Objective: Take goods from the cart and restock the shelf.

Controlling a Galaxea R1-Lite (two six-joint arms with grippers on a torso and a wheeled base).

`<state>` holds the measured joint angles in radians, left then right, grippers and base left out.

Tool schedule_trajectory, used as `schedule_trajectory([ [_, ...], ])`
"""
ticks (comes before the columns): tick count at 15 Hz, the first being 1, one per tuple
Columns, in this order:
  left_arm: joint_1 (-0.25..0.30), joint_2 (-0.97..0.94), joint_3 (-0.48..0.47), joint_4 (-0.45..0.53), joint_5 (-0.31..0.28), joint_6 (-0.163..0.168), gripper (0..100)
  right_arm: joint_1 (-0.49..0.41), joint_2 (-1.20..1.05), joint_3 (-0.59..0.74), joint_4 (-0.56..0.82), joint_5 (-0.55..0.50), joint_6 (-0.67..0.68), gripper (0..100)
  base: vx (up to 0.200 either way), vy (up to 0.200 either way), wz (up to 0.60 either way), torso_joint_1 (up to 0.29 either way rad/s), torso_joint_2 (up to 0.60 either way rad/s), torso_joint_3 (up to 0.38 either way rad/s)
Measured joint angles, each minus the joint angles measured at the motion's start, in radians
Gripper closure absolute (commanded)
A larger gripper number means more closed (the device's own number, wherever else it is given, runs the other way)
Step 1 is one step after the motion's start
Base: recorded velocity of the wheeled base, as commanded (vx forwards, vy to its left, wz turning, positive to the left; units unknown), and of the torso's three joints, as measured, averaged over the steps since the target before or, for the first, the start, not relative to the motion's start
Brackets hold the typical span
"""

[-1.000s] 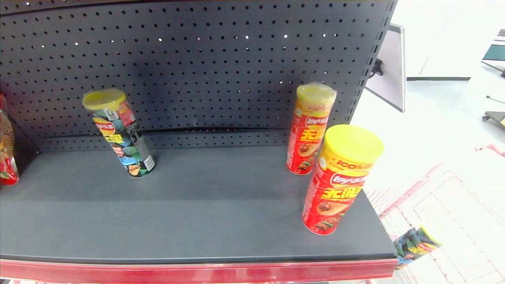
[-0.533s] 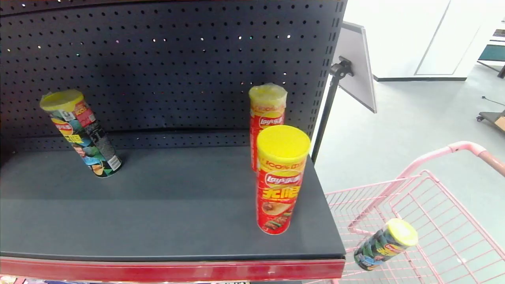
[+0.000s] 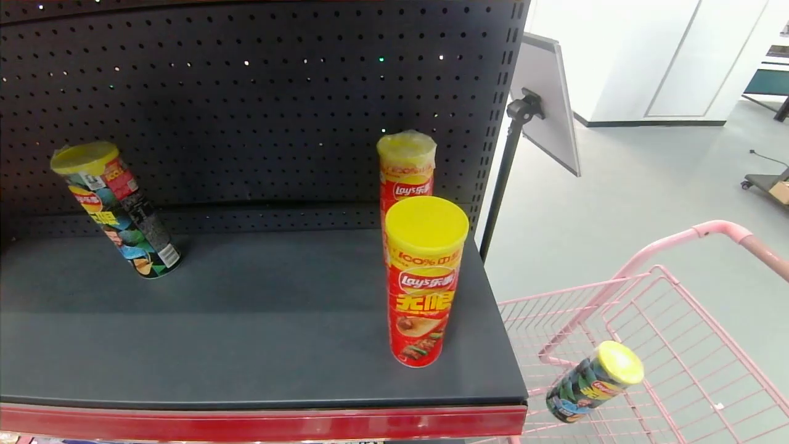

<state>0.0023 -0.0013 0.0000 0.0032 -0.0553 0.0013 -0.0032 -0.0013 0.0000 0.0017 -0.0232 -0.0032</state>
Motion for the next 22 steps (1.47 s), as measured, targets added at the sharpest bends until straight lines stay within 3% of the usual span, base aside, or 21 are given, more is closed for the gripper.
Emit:
schedule_trajectory([
  [9,0.001,0.000,0.000,0.000,0.000,0.000,0,0.000,0.000,0.000,0.000,0.000,0.000,0,0.000,0.000,0.00,-0.090,0.21,0.120],
  [22,0.000,0.000,0.000,0.000,0.000,-0.001,0,0.000,0.000,0.000,0.000,0.000,0.001,0,0.000,0.000,0.00,-0.177,0.45,0.261],
])
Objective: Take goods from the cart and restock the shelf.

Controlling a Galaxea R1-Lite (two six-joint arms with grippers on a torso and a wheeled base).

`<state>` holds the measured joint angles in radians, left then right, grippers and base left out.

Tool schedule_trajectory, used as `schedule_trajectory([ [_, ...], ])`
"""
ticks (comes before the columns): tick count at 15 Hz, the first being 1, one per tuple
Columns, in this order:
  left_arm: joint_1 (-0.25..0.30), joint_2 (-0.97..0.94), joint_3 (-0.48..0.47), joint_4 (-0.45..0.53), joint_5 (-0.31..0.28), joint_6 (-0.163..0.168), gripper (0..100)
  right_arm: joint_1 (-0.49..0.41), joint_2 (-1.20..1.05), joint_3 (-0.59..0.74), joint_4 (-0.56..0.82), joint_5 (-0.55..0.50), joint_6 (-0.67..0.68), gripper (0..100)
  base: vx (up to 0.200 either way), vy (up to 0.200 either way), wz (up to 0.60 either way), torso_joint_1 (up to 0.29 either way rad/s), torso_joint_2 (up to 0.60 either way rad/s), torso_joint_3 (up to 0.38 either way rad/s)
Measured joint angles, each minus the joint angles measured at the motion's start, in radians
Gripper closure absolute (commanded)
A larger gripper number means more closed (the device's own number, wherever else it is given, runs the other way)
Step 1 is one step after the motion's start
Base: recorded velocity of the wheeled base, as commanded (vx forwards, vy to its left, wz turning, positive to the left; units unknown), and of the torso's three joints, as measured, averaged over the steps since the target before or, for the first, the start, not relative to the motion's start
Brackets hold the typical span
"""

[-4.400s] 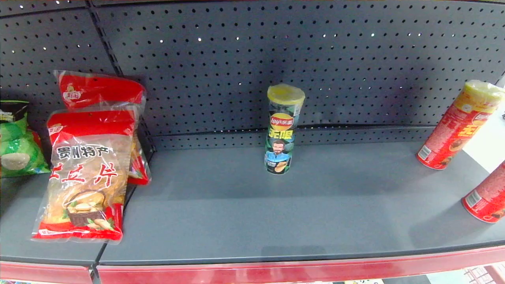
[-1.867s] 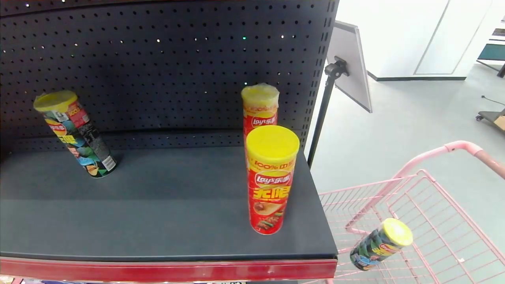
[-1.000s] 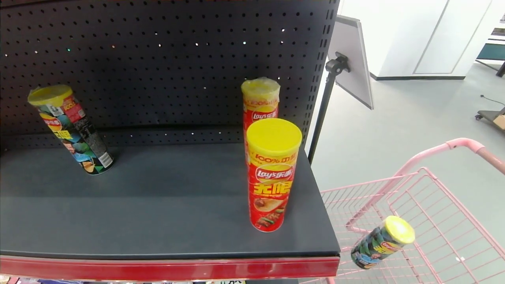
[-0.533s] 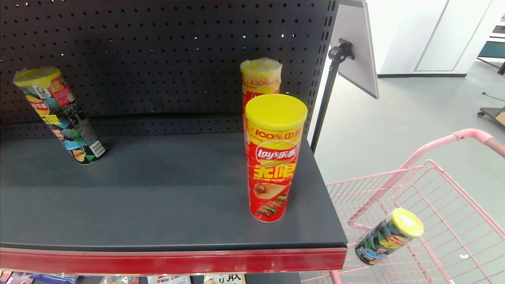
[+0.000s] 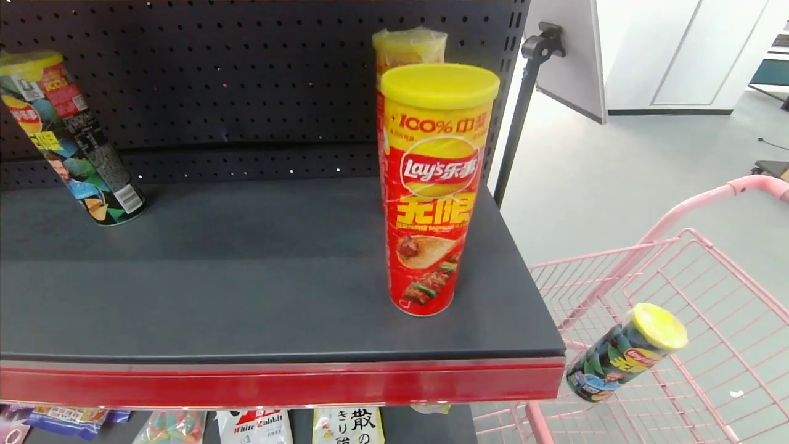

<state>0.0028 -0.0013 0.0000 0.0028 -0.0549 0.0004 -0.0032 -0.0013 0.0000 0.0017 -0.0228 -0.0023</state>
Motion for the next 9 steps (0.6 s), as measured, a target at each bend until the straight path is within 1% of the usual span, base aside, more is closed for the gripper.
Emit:
schedule_trajectory([
  [7,0.000,0.000,0.000,0.000,0.000,0.000,0,0.000,0.000,0.000,-0.001,-0.003,0.001,0,0.000,0.000,0.00,-0.181,0.52,0.339],
  [9,0.000,0.000,0.000,0.001,0.000,0.000,0,0.002,0.000,0.000,-0.002,0.011,-0.011,0,0.000,0.000,0.00,-0.122,0.41,0.291],
])
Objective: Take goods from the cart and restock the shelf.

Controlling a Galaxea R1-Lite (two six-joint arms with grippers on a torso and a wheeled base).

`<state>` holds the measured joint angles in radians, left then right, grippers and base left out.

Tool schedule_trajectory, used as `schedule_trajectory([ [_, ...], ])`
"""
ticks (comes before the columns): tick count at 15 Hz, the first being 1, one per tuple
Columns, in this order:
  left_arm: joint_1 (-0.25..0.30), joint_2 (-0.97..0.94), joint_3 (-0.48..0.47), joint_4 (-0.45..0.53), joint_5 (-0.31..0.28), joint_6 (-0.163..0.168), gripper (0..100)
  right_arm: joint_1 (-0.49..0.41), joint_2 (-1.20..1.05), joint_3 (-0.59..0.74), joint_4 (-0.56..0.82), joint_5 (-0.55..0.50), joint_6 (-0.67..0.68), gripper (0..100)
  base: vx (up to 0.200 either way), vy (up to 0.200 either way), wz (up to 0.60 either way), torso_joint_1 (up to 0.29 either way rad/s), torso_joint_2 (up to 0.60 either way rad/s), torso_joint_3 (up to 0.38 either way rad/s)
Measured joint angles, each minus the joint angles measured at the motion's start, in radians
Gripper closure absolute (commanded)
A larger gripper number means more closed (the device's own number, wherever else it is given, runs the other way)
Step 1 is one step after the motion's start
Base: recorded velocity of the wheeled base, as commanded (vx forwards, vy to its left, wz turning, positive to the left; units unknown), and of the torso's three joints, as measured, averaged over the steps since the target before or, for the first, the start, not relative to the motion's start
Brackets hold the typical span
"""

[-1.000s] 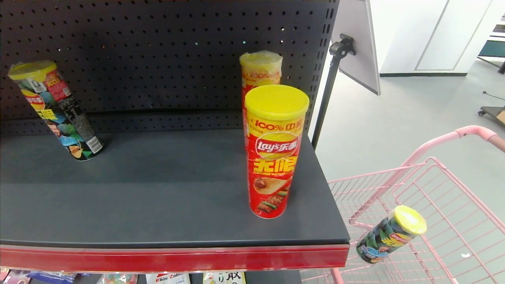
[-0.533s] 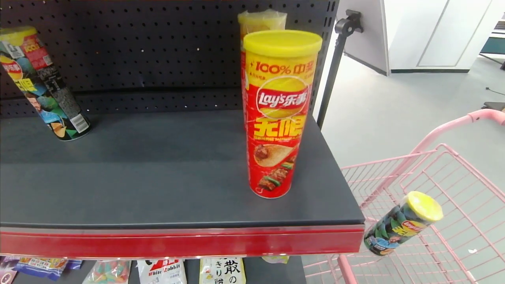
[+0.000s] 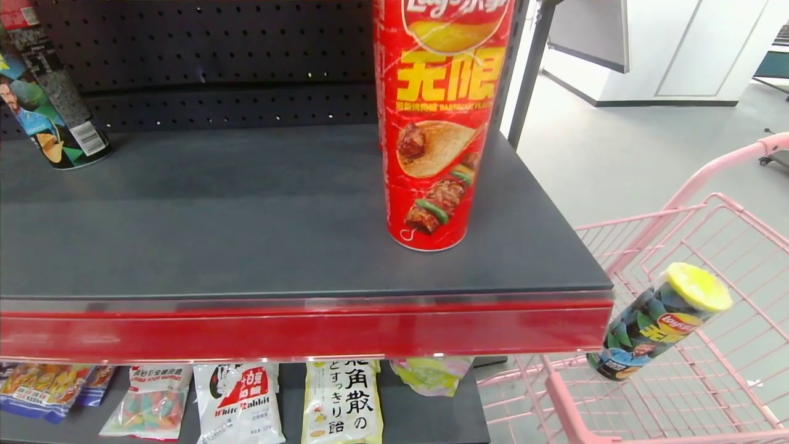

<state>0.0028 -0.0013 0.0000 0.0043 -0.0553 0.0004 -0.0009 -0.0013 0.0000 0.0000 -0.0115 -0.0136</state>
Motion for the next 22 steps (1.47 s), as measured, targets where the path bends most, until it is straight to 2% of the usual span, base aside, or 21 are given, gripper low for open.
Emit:
schedule_trajectory([
  [3,0.000,0.000,0.000,-0.001,0.000,0.000,0,0.000,0.001,-0.005,-0.006,0.007,0.001,0,0.000,0.000,0.00,-0.032,0.11,0.089],
  [5,0.000,0.000,0.000,-0.001,0.000,0.000,0,0.001,0.022,-0.116,-0.012,0.016,0.002,0,0.000,0.000,0.00,0.000,0.00,0.000],
  [7,0.000,0.000,0.000,-0.001,0.000,0.000,0,0.019,0.113,-0.374,-0.019,0.039,0.002,0,0.000,0.000,0.00,0.000,0.00,0.000],
  [10,0.000,0.000,0.000,-0.001,0.000,0.000,0,0.107,0.389,-0.866,-0.022,0.065,-0.056,0,0.000,0.000,0.00,0.000,0.00,0.000],
  [12,0.000,0.000,0.000,-0.001,0.000,0.000,0,0.184,0.569,-1.054,-0.014,0.079,-0.113,0,0.000,0.000,0.00,0.000,0.00,0.000],
  [14,0.000,0.000,0.000,-0.001,0.000,0.000,0,0.221,0.719,-1.100,-0.007,0.087,-0.152,0,0.000,0.000,0.00,0.000,0.00,0.000],
  [15,0.000,0.000,0.000,-0.001,0.000,0.000,0,0.205,0.784,-1.108,-0.008,0.091,-0.164,0,0.000,0.000,0.00,0.000,0.00,0.000],
  [19,0.000,0.000,0.000,-0.001,0.000,0.000,0,0.040,0.952,-1.073,-0.031,0.170,-0.177,0,0.000,0.000,0.00,0.000,0.00,0.000],
  [22,0.000,0.000,0.000,-0.001,0.000,0.000,0,-0.105,1.005,-1.011,-0.038,0.364,-0.180,0,0.000,0.000,0.00,0.000,0.00,0.000],
])
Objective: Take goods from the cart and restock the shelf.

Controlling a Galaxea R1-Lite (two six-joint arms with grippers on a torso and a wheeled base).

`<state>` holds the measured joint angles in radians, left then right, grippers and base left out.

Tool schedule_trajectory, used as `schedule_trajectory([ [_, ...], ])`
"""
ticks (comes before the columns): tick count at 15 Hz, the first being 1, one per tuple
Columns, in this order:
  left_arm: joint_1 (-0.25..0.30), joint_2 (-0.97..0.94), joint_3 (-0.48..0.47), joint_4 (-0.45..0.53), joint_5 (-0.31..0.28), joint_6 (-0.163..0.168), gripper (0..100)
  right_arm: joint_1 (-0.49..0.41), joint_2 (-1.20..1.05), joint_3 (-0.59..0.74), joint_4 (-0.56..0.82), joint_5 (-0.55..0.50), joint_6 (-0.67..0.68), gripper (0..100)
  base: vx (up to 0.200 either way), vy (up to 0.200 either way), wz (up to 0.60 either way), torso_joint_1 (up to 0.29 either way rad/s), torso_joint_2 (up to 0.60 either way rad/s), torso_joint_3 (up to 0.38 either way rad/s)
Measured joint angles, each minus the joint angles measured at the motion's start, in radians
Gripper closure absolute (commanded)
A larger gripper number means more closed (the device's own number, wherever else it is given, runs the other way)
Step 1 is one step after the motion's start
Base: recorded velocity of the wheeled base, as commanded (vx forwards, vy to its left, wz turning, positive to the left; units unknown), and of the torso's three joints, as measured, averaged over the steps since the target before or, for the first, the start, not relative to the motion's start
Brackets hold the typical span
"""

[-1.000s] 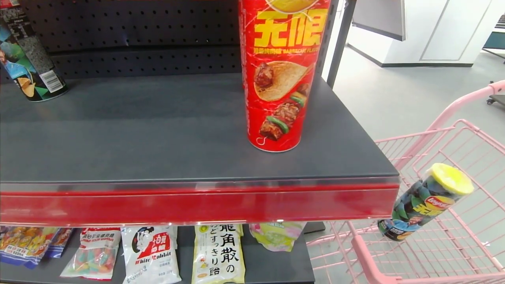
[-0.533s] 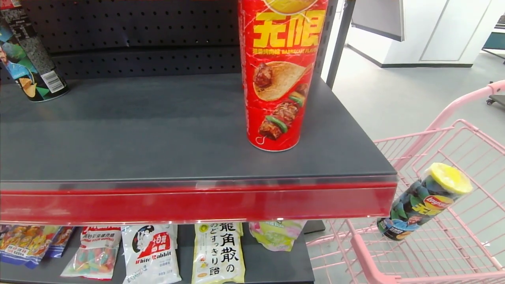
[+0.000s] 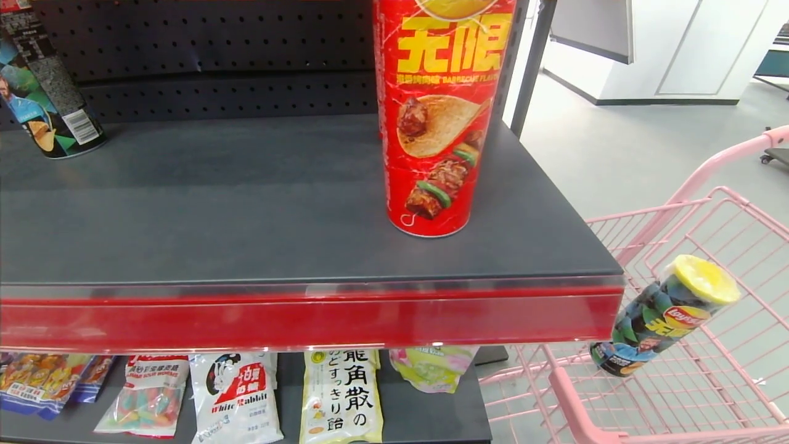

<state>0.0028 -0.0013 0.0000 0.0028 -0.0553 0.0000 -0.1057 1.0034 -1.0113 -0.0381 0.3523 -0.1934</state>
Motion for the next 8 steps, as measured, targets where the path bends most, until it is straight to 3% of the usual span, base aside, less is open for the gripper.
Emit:
schedule_trajectory([
  [2,0.000,0.000,0.000,0.000,0.000,0.000,0,-0.118,0.034,0.031,-0.004,0.277,-0.026,0,0.000,0.000,0.00,0.000,0.00,0.000],
  [3,0.000,0.000,0.000,0.000,0.000,0.000,0,-0.165,0.052,0.055,-0.006,0.364,-0.068,0,0.000,0.000,0.00,0.000,0.00,0.000],
  [8,0.000,0.000,0.000,0.000,-0.001,0.000,0,-0.292,0.187,0.178,-0.011,0.665,-0.427,0,0.000,0.000,0.00,0.000,0.00,0.000],
])
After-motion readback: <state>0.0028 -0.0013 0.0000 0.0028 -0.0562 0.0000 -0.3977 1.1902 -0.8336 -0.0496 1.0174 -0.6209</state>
